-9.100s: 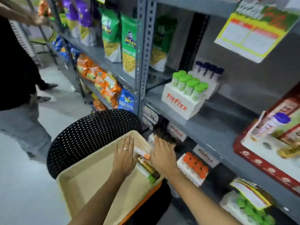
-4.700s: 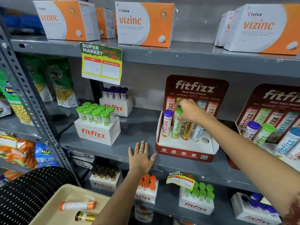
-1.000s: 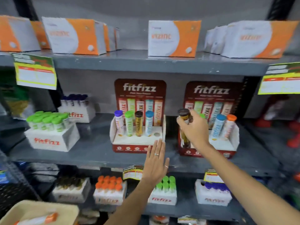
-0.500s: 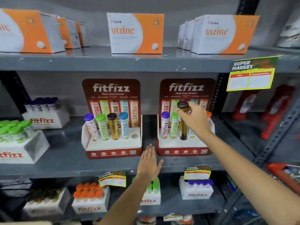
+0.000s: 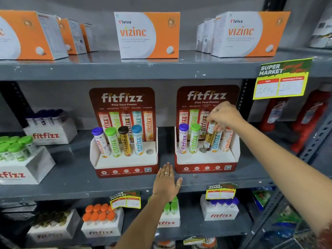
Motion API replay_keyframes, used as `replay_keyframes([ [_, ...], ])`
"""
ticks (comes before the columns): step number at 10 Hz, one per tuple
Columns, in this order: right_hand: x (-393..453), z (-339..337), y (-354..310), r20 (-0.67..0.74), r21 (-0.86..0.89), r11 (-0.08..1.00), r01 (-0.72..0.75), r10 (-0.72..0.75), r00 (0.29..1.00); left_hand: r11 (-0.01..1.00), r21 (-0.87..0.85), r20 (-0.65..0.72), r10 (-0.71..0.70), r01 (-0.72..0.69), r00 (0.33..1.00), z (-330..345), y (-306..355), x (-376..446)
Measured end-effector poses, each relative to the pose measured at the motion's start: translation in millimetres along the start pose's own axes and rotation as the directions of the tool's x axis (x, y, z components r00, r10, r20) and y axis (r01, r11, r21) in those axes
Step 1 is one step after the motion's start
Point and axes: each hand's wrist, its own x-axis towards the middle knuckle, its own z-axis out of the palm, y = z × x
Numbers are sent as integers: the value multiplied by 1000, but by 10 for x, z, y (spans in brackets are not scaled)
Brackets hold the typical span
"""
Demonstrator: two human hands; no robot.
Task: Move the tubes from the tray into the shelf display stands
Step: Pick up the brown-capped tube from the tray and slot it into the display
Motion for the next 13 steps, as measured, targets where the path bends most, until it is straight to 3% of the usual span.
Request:
replay_keyframes([
  [3,-39,-16,-164,-30,-372,915,153,-177,984,1000,-3,-10,-2,2,1000,17,-5,4],
  [13,22,224,-19,196,-410,874,259,-193,961,1000,24,10,-4,3,1000,-18,8,-6],
])
